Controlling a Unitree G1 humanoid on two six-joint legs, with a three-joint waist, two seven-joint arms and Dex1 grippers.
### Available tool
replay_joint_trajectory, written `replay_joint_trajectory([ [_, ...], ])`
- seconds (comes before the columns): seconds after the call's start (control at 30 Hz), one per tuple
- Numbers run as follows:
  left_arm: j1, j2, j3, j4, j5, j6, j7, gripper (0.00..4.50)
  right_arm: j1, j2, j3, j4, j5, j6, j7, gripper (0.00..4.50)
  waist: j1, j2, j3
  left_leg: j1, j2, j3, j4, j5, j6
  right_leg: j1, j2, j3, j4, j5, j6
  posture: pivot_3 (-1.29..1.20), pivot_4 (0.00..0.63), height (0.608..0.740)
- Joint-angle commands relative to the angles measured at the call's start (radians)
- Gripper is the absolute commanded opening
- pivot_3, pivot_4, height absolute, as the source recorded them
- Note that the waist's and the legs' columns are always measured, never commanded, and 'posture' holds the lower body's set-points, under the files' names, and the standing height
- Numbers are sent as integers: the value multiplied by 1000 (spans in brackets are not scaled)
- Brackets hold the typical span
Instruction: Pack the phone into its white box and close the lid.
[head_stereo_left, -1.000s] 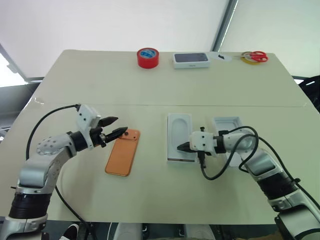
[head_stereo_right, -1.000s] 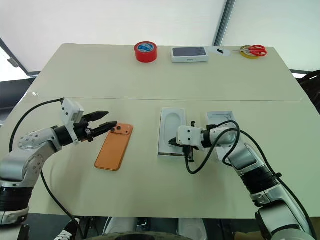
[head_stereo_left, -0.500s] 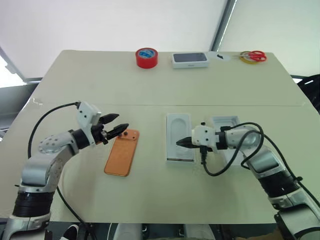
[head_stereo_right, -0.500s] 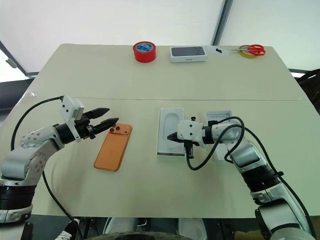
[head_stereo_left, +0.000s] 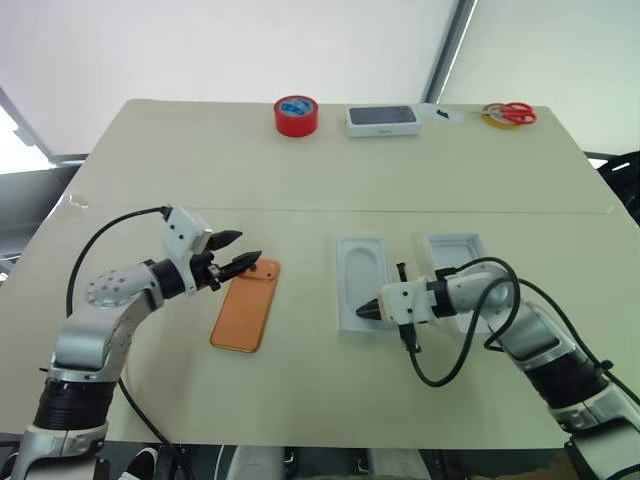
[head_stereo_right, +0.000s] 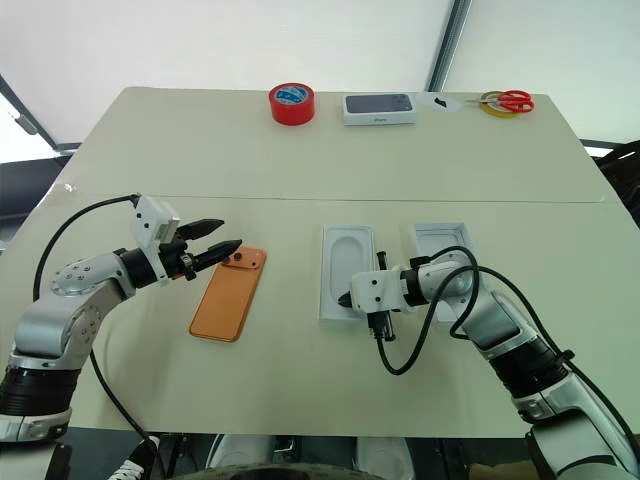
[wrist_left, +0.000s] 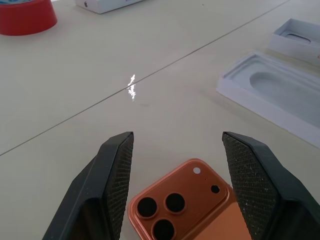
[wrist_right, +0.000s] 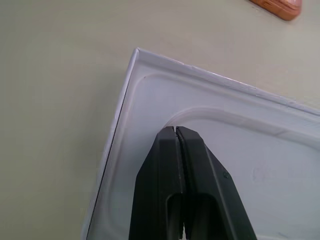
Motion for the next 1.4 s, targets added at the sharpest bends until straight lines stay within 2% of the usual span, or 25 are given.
replay_joint_trajectory([
  [0.03,-17,7,29,-12,0,-15,0,3001,-16,-6,-22,-57,38,32,14,57,0,0,0,0,0,0,0,0,0,0,0,0,0,0,0,0,150,730],
  [0.2,-20,3,45,-11,-15,9,16,3001,-81,22,-28,49,-33,-18,-66,57,-1,0,0,0,0,0,0,0,0,0,0,0,0,0,0,0,150,730],
  [0.3,-21,18,84,-16,-89,134,33,3001,-126,54,-19,159,-114,-87,-168,57,-3,0,0,0,0,0,0,0,0,-1,0,0,1,0,0,0,150,730],
  [0.4,-4,53,144,-8,-171,251,14,3001,-139,75,-8,202,-148,-129,-208,57,-3,0,0,0,0,0,0,0,0,-1,0,0,1,0,0,0,150,730],
  [0.57,57,145,247,68,-313,489,-49,3001,-205,186,-60,135,-33,24,-214,57,-11,0,1,0,0,1,0,0,-1,-2,1,0,2,0,0,0,150,730],
  [0.67,50,169,286,149,-382,604,-69,3001,-238,252,-7,89,-40,136,-222,57,-7,0,0,0,0,0,0,0,-1,-2,1,0,2,0,0,0,150,730],
  [0.97,27,177,165,256,-337,627,-151,3001,-326,353,293,171,-293,140,-211,57,-6,-2,-1,-1,-2,0,0,0,0,-7,-1,1,4,0,0,0,150,730],
  [1.2,42,171,77,249,-292,629,-179,3001,-375,412,387,261,-420,129,-225,57,-10,-2,-2,-1,-2,1,0,0,-1,-7,-1,1,9,-1,-1,0,150,730],
  [1.4,49,132,5,217,-290,675,-178,3001,-347,464,382,253,-429,165,-235,57,-8,2,-10,1,-2,1,0,0,-1,-7,-1,1,9,-1,-1,0,150,730],
])
